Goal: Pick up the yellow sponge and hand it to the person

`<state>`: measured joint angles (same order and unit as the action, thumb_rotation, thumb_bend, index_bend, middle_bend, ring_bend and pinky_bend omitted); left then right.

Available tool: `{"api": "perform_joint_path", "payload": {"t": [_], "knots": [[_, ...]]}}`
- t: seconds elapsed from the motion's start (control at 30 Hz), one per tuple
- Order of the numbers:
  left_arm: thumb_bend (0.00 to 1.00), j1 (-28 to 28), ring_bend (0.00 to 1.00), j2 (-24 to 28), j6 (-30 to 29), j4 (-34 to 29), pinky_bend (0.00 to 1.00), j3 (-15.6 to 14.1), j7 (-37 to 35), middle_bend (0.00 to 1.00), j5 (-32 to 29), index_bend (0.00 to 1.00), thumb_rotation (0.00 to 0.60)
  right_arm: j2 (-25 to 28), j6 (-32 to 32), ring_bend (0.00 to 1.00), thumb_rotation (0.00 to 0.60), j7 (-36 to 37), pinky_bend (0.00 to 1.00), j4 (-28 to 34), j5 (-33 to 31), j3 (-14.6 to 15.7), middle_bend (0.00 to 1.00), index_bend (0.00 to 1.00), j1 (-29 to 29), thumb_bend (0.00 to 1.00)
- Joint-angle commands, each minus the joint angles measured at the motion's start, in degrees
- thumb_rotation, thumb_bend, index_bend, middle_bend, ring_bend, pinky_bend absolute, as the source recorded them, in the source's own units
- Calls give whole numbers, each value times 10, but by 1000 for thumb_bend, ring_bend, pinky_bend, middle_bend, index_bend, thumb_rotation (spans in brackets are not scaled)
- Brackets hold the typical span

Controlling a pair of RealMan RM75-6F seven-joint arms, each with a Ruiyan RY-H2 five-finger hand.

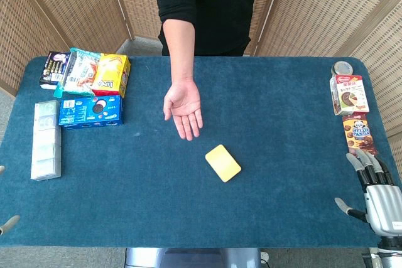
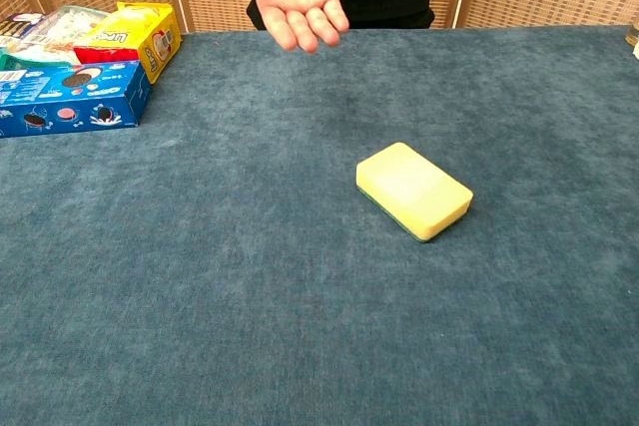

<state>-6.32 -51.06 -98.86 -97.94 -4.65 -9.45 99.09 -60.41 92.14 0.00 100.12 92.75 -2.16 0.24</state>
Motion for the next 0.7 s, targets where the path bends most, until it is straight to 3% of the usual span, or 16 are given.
{"api": "perform_joint_path", "payload": {"t": [0.03, 0.27, 0.7], "knots": [[144, 0, 0, 0, 0, 0, 107, 0, 0, 0, 0, 0, 600, 0, -1, 11, 600, 0, 69, 0, -1, 0, 0, 3, 0, 0], [143, -1, 0, 0, -1, -1, 107, 1, -2, 0, -5, 0, 600, -7, -31, 16, 600, -1, 69, 19, -11, -4, 0, 3, 16, 0], [144, 10, 0, 4, 22, -8, 107, 9, -1, 0, -26, 0, 600, -42, -203, 27, 600, -135, 69, 135, -95, -37, 0, 3, 124, 0]]}}
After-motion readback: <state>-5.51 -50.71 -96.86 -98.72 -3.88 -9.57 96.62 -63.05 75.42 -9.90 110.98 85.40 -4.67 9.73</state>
